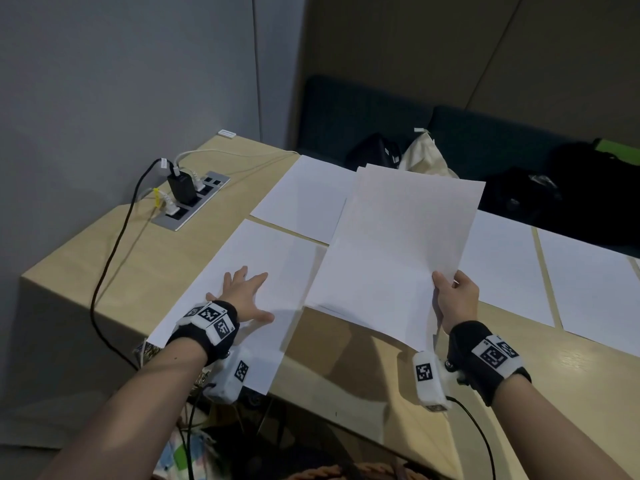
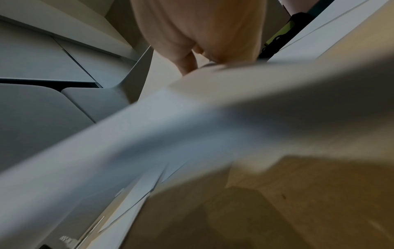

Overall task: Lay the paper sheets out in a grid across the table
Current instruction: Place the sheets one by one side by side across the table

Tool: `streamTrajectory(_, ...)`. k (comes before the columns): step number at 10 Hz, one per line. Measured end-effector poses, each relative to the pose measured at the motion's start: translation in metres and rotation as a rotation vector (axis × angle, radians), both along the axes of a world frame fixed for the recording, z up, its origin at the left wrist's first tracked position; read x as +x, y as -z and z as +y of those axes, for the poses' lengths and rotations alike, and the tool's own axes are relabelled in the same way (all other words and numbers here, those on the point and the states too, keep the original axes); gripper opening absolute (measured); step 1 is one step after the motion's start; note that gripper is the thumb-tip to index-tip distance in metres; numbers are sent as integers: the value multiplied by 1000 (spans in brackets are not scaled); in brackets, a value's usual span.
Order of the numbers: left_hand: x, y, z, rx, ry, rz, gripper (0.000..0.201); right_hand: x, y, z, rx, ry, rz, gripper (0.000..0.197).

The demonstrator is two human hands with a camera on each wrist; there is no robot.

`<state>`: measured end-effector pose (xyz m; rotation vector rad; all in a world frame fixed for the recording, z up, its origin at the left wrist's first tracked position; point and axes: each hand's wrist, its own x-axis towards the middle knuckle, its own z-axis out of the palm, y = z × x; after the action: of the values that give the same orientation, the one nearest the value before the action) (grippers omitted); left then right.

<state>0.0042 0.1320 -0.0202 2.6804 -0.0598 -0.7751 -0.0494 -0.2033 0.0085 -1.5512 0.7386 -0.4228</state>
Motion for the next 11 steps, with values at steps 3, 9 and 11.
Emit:
streamTrajectory(3,5,3,6,-18,-2,5,96,-10,2,-2,-27,10,4,17)
streamTrajectory(9,1,-2,2,-40,-10,4,94,-16,3,-7,-44,30,48,19)
streamTrajectory(11,3,2,3,-44,-15,3,96,-15,5,-8,-54,25,55,23)
